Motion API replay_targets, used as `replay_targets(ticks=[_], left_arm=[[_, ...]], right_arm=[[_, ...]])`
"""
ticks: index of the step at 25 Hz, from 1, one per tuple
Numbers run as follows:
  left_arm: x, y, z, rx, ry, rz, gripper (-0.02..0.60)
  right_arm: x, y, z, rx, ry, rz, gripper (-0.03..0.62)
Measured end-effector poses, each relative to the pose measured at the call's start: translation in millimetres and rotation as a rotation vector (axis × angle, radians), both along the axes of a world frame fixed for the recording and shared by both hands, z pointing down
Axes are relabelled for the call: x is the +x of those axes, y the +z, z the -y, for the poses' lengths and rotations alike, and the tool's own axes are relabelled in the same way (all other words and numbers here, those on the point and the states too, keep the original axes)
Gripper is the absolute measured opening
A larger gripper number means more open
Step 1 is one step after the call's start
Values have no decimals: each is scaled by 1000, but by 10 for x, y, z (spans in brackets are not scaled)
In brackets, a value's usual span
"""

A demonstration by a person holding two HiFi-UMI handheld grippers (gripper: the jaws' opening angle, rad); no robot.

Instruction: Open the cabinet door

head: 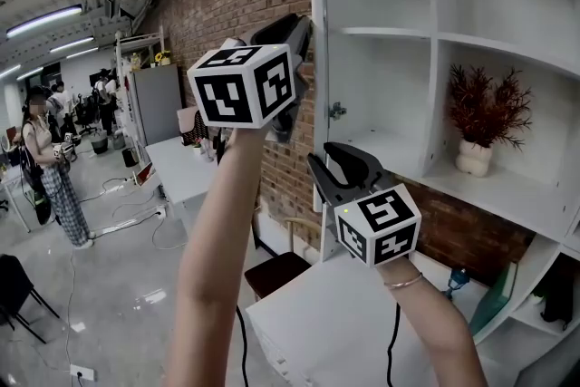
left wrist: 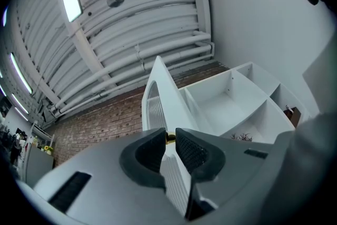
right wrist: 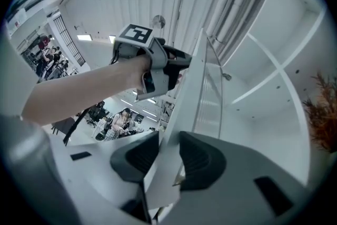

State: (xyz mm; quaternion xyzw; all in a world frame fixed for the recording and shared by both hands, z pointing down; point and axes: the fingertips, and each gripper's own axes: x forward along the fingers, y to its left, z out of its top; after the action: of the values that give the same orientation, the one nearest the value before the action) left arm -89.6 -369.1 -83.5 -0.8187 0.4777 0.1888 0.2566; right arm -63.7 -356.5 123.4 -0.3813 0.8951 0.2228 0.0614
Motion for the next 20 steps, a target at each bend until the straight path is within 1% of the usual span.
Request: replay_targets(ticks=[8, 13, 20], left_arm=[[-317, 64, 67, -24, -58, 2, 58], [-530, 105, 112, -38, -77, -20, 52], [-779, 140, 136, -37, -110, -16, 52]], right_arm=[[-292, 1, 4, -5, -40, 28, 115], [-493, 7, 20, -1, -61, 20, 115], [-722, 13, 67, 9, -84, 20, 114]])
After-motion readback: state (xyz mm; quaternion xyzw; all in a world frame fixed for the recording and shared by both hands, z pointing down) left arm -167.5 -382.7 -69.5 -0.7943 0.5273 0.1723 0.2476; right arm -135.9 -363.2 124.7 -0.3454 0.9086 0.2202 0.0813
